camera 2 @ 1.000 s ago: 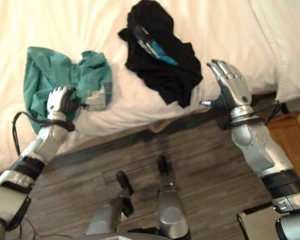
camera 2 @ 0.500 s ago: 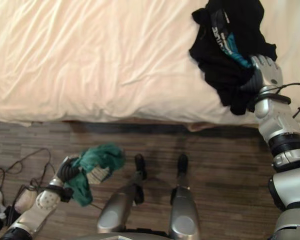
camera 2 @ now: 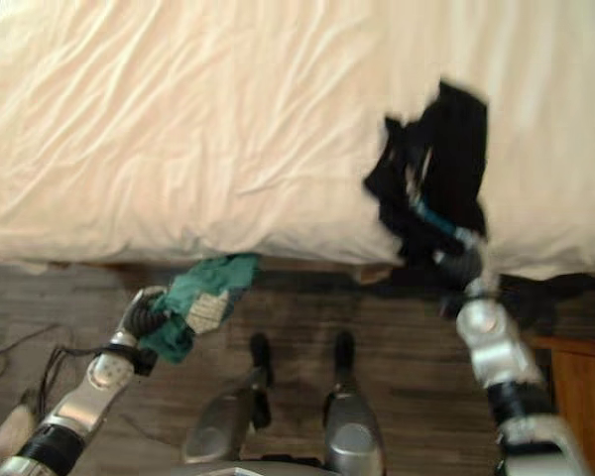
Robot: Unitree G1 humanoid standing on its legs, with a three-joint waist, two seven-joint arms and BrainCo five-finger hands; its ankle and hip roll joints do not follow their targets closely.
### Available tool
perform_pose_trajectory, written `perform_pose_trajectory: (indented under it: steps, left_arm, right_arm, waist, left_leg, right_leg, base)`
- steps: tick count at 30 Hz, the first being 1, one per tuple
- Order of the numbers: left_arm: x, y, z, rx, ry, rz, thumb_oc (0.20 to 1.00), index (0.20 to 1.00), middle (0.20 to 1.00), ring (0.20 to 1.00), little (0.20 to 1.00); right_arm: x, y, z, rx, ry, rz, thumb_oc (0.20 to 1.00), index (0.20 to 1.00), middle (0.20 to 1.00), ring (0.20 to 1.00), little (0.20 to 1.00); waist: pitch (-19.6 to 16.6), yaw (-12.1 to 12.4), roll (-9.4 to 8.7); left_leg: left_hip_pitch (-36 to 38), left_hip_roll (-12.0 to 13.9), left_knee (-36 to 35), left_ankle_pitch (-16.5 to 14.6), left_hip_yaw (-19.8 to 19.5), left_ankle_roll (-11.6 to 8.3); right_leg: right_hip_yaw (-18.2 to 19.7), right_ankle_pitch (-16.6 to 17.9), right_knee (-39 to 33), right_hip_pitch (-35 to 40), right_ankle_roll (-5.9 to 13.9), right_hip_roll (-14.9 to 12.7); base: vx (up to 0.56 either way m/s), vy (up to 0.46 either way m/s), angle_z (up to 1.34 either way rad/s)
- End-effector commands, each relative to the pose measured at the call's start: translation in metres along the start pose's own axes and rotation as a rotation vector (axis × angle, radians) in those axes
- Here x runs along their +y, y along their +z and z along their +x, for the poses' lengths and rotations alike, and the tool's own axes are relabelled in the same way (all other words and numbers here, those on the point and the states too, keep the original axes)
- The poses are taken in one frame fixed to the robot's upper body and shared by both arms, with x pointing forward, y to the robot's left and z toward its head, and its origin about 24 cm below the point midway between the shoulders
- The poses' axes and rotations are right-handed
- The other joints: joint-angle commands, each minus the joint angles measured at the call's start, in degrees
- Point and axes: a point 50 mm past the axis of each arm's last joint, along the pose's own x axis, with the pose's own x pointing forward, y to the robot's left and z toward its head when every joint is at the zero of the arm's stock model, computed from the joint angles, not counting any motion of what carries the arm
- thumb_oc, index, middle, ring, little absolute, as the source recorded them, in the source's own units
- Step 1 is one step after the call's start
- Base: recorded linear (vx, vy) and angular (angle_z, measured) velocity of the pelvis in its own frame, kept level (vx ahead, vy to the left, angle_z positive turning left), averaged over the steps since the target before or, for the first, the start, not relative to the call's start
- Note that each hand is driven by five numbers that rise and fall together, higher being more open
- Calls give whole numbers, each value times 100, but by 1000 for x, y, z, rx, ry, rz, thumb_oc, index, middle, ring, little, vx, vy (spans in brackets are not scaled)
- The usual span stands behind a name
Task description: Tidy up the quilt and then pick up the clothes from the bed and put them into the laundry hamper.
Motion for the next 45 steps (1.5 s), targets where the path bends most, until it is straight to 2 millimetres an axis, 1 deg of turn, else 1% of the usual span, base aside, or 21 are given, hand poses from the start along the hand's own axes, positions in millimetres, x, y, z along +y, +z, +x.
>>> perform_pose_trajectory:
  steps: [1, 5, 6, 8, 9, 12, 14, 15, 17, 18, 21, 25, 26, 29, 30, 31, 33, 38, 40, 41, 45]
  left_arm:
    - [-1, -26, -8, 118, 51, -44, 200, 200, 200, 200, 200]
    - [-8, -39, -14, 191, 74, -141, 200, 200, 200, 200, 200]
    - [-10, -41, -14, 200, 76, -149, 200, 200, 200, 200, 200]
    - [-16, -50, -16, 245, 77, -181, 200, 200, 200, 200, 200]
    - [-21, -56, -19, 276, 66, -194, 200, 200, 200, 200, 200]
    - [-35, -75, -25, 392, 55, -212, 200, 200, 200, 200, 200]
    - [-37, -86, -29, 453, 85, -239, 200, 200, 200, 200, 200]
    - [-40, -84, -25, 464, 109, -279, 200, 200, 200, 200, 200]
    - [-43, -80, -21, 456, 93, -291, 200, 200, 200, 200, 200]
    - [-43, -80, -21, 456, 93, -291, 200, 200, 200, 200, 200]
    - [-41, -90, -27, 507, 113, -286, 200, 200, 200, 200, 200]
    - [-40, -100, -35, 561, 121, -263, 200, 200, 200, 200, 200]
    - [-47, -102, -39, 578, 111, -267, 200, 200, 200, 200, 200]
    - [-46, -99, -35, 565, 103, -266, 200, 200, 200, 200, 200]
    - [-44, -96, -31, 553, 99, -250, 200, 200, 200, 200, 200]
    - [-42, -92, -26, 536, 88, -218, 200, 200, 200, 200, 200]
    - [-44, -81, -16, 488, 66, -195, 200, 200, 200, 200, 200]
    - [-46, -76, -10, 475, 32, -142, 200, 200, 200, 200, 200]
    - [-54, -76, -13, 473, 10, -154, 200, 200, 200, 200, 200]
    - [-127, -58, -4, 532, -298, 163, 200, 200, 200, 200, 200]
    - [-127, -64, -10, 554, -293, 155, 200, 200, 200, 200, 200]
  right_arm:
    - [36, -41, -37, 208, 41, 450, 200, 200, 200, 200, 200]
    - [97, -79, -89, 471, 204, 625, 200, 200, 200, 200, 200]
    - [107, -84, -99, 513, 246, 611, 200, 200, 200, 200, 200]
    - [126, -91, -113, 580, 326, 567, 200, 200, 200, 200, 200]
    - [132, -94, -117, 612, 361, 511, 200, 200, 200, 200, 200]
    - [149, -92, -114, 627, 469, 378, 200, 200, 200, 200, 200]
    - [155, -80, -102, 551, 534, 270, 200, 200, 200, 200, 200]
    - [149, -70, -89, 463, 526, 227, 200, 200, 200, 200, 200]
    - [141, -62, -79, 399, 512, 184, 200, 200, 200, 200, 200]
    - [140, -62, -79, 399, 512, 184, 200, 200, 200, 200, 200]
    - [134, -50, -67, 317, 500, 152, 200, 200, 200, 200, 200]
    - [124, -63, -74, 383, 437, 185, 200, 200, 200, 200, 200]
    - [117, -75, -79, 438, 387, 215, 200, 200, 200, 200, 200]
    - [112, -88, -88, 518, 325, 256, 200, 200, 200, 200, 200]
    - [112, -90, -89, 528, 309, 281, 200, 200, 200, 200, 200]
    - [113, -94, -92, 556, 303, 296, 200, 200, 200, 200, 200]
    - [114, -108, -104, 641, 281, 313, 200, 200, 200, 200, 200]
    - [119, -121, -121, 732, 271, 352, 200, 200, 200, 200, 200]
    - [120, -122, -122, 739, 288, 347, 200, 200, 200, 200, 200]
    - [139, -126, -127, 686, 587, -67, 200, 200, 200, 200, 200]
    - [140, -127, -130, 687, 593, -65, 200, 200, 200, 200, 200]
  waist:
    - [-578, -141, -383]
    - [-710, -215, -521]
    - [-734, -254, -535]
    - [-753, -325, -522]
    - [-751, -258, -504]
    - [-796, 32, -471]
    - [-795, 276, -439]
    - [-655, 449, -389]
    - [-559, 392, -351]
    - [-570, 392, -347]
    - [-628, 328, -422]
    - [-841, 294, -388]
    - [-900, 326, -327]
    - [-848, 440, -312]
    - [-790, 389, -295]
    - [-697, 244, -265]
    - [-547, 175, -190]
    - [-559, 181, -210]
    - [-663, 266, -229]
    - [-956, 634, -258]
    - [-996, 604, -220]
  left_leg:
    - [519, 281, 41, -615, 502, -320]
    - [709, 229, 41, -689, 361, -283]
    - [652, 221, 41, -671, 244, -273]
    - [607, 137, 41, -647, -87, -197]
    - [620, 57, 41, -635, -270, -166]
    - [487, -97, 41, -603, -676, -120]
    - [370, -136, 41, -534, -860, -112]
    - [156, -169, 41, -378, -895, -204]
    - [123, 78, 54, -311, 53, -201]
    - [109, 82, 52, -303, 53, -203]
    - [271, 583, 579, -569, 1232, -318]
    - [440, 947, 959, -692, 1469, -461]
    - [425, 780, 849, -743, 1209, -376]
    - [339, 512, 668, -804, 890, -201]
    - [314, 375, 540, -792, 679, -121]
    - [381, 226, 318, -750, 393, -60]
    - [496, -35, 74, -678, -25, 81]
    - [555, -257, 85, -711, -480, 180]
    - [696, -339, 43, -784, -577, 217]
    - [1016, -427, 41, -791, -948, 216]
    - [1080, -397, 41, -843, -970, 166]
  right_leg:
    - [228, -737, 362, -162, 557, -517]
    - [403, -828, 729, -56, 603, -510]
    - [667, -853, 788, -77, 572, -396]
    - [1738, -1086, 807, -87, 451, 182]
    - [2005, -1121, 764, -52, 383, 312]
    - [1893, -1126, 523, 145, 162, 346]
    - [1683, -1105, 312, 235, 130, 300]
    - [1210, -1184, 193, 286, 107, 186]
    - [490, -1226, 178, 296, 185, -41]
    - [491, -1217, 175, 282, 182, -36]
    - [-558, -1155, 132, 589, 322, -458]
    - [-1483, -1081, 242, 740, 295, -781]
    - [-1742, -1034, 435, 834, 361, -981]
    - [-1880, -1002, 895, 790, 388, -1177]
    - [-1680, -1085, 1225, 630, 382, -1165]
    - [-905, -1330, 1496, 286, 286, -774]
    - [419, -1381, 1411, -158, 338, -78]
    - [770, -1274, 902, -60, 263, 2]
    - [702, -1100, 844, 70, 359, -9]
    - [863, -1170, 75, 828, 19, 428]
    - [820, -1202, 54, 890, -3, 427]
  base:
    - [46, 145, -20]
    - [1, 66, -7]
    - [-42, -9, 19]
    - [-29, 20, 60]
    - [-5, 49, 118]
    - [-26, -58, 99]
    - [-86, -89, 105]
    - [-180, -65, 96]
    - [-142, 2, 127]
    - [-70, 49, 293]
    - [-39, 94, 233]
    - [-5, 268, 184]
    - [138, 337, 157]
    - [87, 290, 166]
    - [122, 321, 136]
    - [39, 344, 174]
    - [57, 314, 206]
    - [103, 63, 113]
    - [174, -22, 79]
    - [156, -37, 51]
    - [161, -49, 5]
